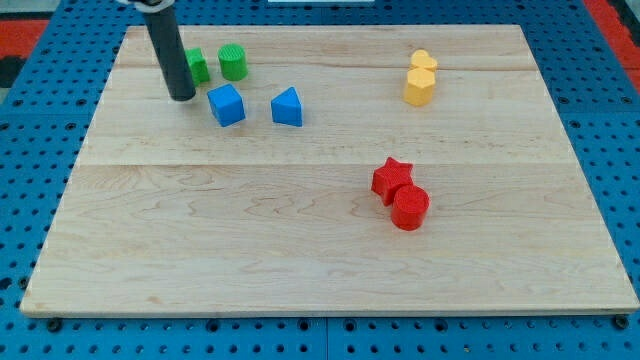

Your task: Push the cube into the triangle

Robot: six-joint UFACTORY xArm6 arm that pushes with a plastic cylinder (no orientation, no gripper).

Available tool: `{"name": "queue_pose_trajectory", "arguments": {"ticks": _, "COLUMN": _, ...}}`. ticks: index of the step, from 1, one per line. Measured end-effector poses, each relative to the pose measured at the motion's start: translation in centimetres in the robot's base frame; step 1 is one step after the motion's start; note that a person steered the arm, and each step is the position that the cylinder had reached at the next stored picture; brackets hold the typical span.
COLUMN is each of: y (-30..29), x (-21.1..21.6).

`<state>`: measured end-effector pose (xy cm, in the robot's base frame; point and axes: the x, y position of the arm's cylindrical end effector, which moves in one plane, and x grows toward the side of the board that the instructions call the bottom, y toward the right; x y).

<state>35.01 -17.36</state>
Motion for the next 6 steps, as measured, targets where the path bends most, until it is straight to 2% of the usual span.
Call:
{"name": "queue_pose_trajectory", "arguments": {"ticks": 1, "y": 6.4, "x": 4.0}}
{"name": "queue_pose_trajectory", "arguments": {"ticks": 2, "y": 9.4, "x": 4.7}}
{"name": "queue_pose_trajectory", "arguments": {"ticks": 3, "y": 2.2, "x": 4.5}}
{"name": "queue_pose_trajectory", "arguments": {"ticks": 4, "y": -3.5, "x": -0.1}}
{"name": "queue_pose_trajectory", "arguments": {"ticks": 5, "y": 1.5, "x": -0.7}}
{"name": "queue_pose_trajectory", "arguments": {"ticks": 6, "y": 8.6, "x": 1.9}}
